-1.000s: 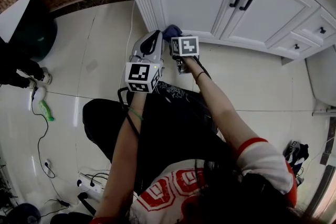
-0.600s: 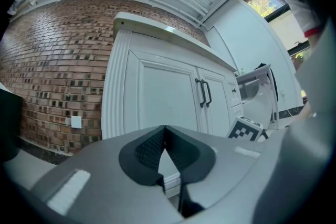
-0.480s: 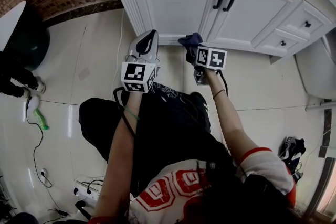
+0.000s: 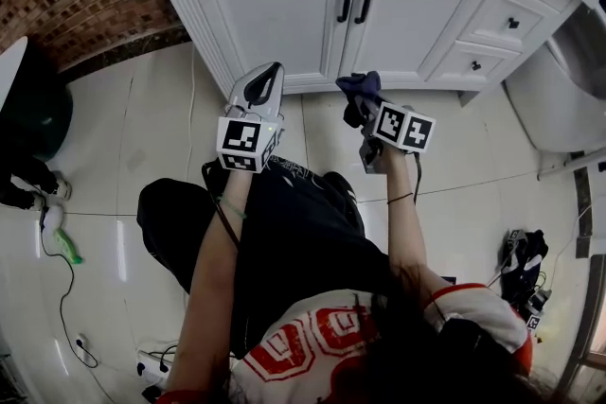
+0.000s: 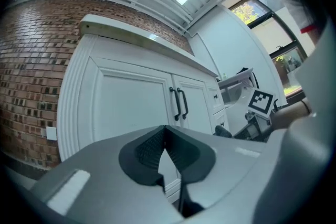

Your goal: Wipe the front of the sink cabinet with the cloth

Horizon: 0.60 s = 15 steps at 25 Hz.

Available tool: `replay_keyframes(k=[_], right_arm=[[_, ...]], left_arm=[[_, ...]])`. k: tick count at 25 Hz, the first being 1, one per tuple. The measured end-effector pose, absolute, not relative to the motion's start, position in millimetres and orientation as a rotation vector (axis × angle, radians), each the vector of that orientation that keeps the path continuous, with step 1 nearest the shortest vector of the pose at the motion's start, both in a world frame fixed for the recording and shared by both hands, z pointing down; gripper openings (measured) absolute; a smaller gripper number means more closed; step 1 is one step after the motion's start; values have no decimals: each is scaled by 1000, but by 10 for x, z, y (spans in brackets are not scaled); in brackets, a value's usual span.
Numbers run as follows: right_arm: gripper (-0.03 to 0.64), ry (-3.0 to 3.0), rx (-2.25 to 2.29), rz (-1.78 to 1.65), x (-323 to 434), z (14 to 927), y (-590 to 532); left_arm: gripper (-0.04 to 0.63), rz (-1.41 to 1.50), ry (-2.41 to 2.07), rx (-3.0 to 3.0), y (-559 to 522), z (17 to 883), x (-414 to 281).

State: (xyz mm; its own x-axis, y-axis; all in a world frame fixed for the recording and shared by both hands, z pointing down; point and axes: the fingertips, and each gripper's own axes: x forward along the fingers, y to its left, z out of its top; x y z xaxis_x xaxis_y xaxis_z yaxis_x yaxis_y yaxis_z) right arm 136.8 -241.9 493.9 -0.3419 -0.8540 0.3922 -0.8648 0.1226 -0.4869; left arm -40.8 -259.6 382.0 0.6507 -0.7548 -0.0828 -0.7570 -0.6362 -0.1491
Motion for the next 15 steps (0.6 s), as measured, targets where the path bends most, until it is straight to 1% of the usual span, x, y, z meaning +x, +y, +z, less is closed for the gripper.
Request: replay_keyframes(k=[3,8,15], right_arm=[[80,-2344,1846,988,1493,4793,-2242],[80,-2373,1871,950,1572,4631,-2061],[78,-2379,1854,819,1483,4465,-1939]], left_arm=[[0,64,1171,-2753,-2498,3766,-251],[0,301,1186,-2894,-2385,3655,-188],[0,409,1132,-2892,-2182,3277,-155]])
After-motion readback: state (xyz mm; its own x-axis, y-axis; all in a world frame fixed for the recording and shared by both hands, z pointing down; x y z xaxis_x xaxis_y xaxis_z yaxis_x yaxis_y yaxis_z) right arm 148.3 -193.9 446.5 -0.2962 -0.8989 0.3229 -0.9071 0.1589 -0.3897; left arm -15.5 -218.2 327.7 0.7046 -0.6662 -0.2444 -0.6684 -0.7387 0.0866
